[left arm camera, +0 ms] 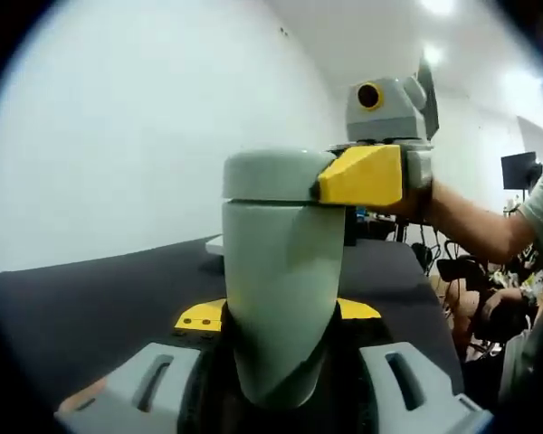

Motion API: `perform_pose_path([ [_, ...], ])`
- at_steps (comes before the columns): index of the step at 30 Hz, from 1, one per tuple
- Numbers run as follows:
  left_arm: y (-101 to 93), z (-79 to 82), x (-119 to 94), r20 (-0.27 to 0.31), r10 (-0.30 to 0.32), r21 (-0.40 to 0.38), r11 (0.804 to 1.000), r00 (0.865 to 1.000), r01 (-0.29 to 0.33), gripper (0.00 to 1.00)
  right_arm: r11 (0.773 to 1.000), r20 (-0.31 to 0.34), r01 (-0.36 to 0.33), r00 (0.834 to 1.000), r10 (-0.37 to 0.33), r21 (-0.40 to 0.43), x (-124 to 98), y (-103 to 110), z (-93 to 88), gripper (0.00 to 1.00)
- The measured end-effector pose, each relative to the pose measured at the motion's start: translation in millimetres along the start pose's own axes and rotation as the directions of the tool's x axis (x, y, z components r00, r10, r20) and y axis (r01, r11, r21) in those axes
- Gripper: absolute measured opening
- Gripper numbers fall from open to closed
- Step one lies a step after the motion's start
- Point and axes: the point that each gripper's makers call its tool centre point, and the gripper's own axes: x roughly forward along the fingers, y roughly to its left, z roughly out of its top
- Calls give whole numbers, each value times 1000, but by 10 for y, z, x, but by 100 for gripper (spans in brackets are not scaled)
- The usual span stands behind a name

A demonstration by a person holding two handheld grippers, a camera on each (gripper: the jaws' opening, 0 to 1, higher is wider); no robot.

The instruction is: Assemble the cup parts correctly, then place the assembled cup into the box.

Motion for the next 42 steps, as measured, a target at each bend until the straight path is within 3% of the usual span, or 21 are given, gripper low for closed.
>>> perform_pose_path([
  [1, 0, 0, -2, 2, -1, 0, 1000, 1000, 1, 39, 999, 9, 49, 999, -49, -21, -11, -2, 12, 40],
  [4, 2, -1, -5, 4, 3, -1, 1000, 1000, -3, 39, 980, 13, 197, 980, -197, 21, -2, -42, -3, 40],
  [6, 3, -1, -2, 5, 3, -3, 1000, 1000, -3, 39, 966, 17, 256, 966, -257, 43, 0, -65, -9, 40],
  [8, 8, -2, -11, 7, -1, -5, 1000, 1000, 1, 39, 970, 28, 242, 970, -243, 22, 20, -35, -14, 40],
  [10, 22, 3, -17, 15, 0, -13, 1000, 1000, 0, 39, 981, 49, 189, 981, -187, -36, 52, -34, -9, 41],
  [13, -7, 3, 6, 15, -5, -5, 1000, 1000, 5, 39, 998, 75, 32, 997, -27, -56, 88, 108, -7, 69],
  [14, -17, 5, 16, 11, -6, 5, 1000, 1000, 6, 39, 998, 66, -36, 997, 40, -57, 73, 151, -32, 70],
  [15, -27, 7, 24, 9, -6, 10, 1000, 1000, 6, 39, 994, 103, -88, 990, 94, -67, 51, 165, 16, 67],
  [17, -19, 5, 18, 6, -8, 9, 1000, 1000, 7, 39, 978, 116, -182, 974, 194, -105, -8, 151, 37, 67],
  [18, -7, 4, 11, 10, -8, 3, 1000, 1000, 8, 39, 972, 161, -201, 962, 219, -122, -29, 127, 106, 65],
  [19, 5, 3, 7, 12, -8, -2, 1000, 1000, 8, 39, 956, 178, -261, 942, 283, -137, -75, 148, 145, 63],
  [20, 12, 2, 4, 14, -8, -6, 1000, 1000, 8, 39, 954, 190, -283, 936, 297, -98, -79, 131, 163, 64],
  [22, -5, 2, 10, 14, -7, -5, 1000, 1000, 7, 39, 927, 159, -371, 913, 376, -62, -84, 115, 169, 62],
  [23, -6, 3, 13, 13, -7, -3, 1000, 1000, 7, 39, 930, 140, -361, 920, 367, -64, -49, 52, 164, 58],
  [25, -10, 1, 19, 11, -7, 1, 1000, 1000, 7, 39, 912, 64, -402, 911, 407, -76, -23, 97, 68, 52],
  [28, -3, -1, 21, 12, -7, -4, 1000, 1000, 7, 39, 900, 33, -430, 901, 433, -65, 5, 148, 18, 40],
  [31, 16, -2, 19, 12, -5, -9, 1000, 1000, 5, 39, 901, 23, -429, 902, 431, -69, 29, 207, -11, 39],
  [33, 17, -3, 18, 13, -5, -10, 1000, 1000, 5, 39, 911, 18, -408, 912, 409, -60, 33, 216, -20, 39],
  [39, 6, -4, 15, 9, -3, -8, 1000, 1000, 3, 39, 978, 36, -210, 977, 210, -14, 39, 152, -27, 38],
  [42, 1, -4, 6, 13, -6, -11, 1000, 1000, 6, 39, 997, 59, -77, 995, 76, 13, 31, 101, -18, 38],
])
